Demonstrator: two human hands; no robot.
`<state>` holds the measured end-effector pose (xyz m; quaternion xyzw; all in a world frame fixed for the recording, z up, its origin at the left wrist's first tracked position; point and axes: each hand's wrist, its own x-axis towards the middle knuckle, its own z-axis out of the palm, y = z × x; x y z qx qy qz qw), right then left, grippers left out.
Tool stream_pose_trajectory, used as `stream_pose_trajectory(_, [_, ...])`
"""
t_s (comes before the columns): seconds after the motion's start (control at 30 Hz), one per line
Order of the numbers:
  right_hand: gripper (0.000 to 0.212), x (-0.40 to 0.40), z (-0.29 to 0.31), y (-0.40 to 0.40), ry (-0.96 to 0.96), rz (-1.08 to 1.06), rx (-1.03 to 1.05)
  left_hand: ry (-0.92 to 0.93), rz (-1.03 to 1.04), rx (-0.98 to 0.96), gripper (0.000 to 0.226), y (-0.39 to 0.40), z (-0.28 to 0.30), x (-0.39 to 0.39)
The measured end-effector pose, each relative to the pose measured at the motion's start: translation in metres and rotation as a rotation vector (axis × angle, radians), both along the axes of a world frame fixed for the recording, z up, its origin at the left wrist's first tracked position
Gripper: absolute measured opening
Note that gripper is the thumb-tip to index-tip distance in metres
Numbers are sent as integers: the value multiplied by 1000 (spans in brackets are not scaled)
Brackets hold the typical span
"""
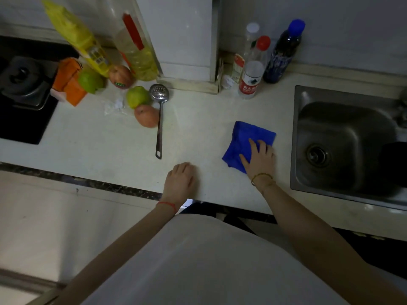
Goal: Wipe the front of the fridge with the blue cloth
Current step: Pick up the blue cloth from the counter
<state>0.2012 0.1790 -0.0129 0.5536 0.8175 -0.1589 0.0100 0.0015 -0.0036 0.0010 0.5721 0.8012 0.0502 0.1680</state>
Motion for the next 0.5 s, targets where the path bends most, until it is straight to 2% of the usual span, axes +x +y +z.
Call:
stream_pose_trajectory(0.1, [49, 2, 0, -2, 22, 58, 36, -16, 48, 19, 28, -7, 2, 0])
stream_pose_trajectory(0.17, [45, 2, 2, -5, 35, 88, 30, -61, 124, 40, 35, -16, 5, 4])
stream_pose_trajectory(0.3, [52, 7, 6, -13, 76, 117, -127, -236, 425, 99, 27, -39, 21, 19])
stream_pose_trajectory(0.4, [60, 16, 15, -29, 209, 157, -271, -353, 649, 121, 23, -66, 26, 36])
stream_pose_trajectory(0.5, [55, 27, 27, -54, 290, 238, -390, -431, 883, 174, 19, -109, 25, 69])
